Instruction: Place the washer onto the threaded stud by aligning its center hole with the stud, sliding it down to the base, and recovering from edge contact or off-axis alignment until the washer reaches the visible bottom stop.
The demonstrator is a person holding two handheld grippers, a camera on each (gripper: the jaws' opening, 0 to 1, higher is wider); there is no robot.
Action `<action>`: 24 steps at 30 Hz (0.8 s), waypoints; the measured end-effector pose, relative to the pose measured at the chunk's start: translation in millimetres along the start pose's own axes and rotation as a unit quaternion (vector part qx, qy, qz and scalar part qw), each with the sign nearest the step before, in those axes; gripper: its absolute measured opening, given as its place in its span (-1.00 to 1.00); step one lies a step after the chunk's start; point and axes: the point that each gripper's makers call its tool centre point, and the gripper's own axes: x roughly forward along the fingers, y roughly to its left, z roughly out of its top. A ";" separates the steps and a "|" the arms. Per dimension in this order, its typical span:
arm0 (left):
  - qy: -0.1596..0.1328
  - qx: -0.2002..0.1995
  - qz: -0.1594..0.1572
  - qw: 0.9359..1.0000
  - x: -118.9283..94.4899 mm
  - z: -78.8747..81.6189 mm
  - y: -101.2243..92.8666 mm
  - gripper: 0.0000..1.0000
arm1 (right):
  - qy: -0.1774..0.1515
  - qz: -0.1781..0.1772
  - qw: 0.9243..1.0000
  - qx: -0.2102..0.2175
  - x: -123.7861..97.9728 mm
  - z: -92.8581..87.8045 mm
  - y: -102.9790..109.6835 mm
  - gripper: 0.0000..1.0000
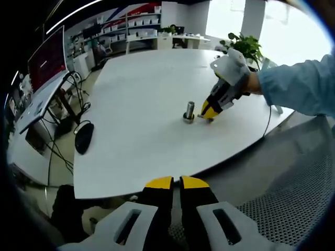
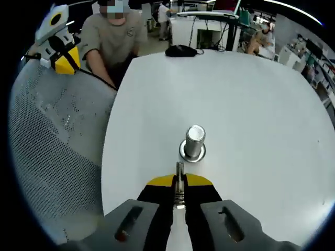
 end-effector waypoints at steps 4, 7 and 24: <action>0.000 0.002 -0.001 1.000 -0.1 0.1 -0.4 -0.95 | -0.032 -0.012 0.999 0.030 -8.7 1.5 -10.1 -0.86; 0.001 0.003 -0.002 1.000 0.1 -0.2 -0.8 -0.95 | -0.061 -0.023 0.997 0.052 -13.0 6.6 -17.1 -0.86; -0.002 0.004 -0.005 1.000 -0.2 0.6 -1.6 -0.95 | -0.115 -0.045 0.991 0.057 -23.3 12.0 -19.5 -0.87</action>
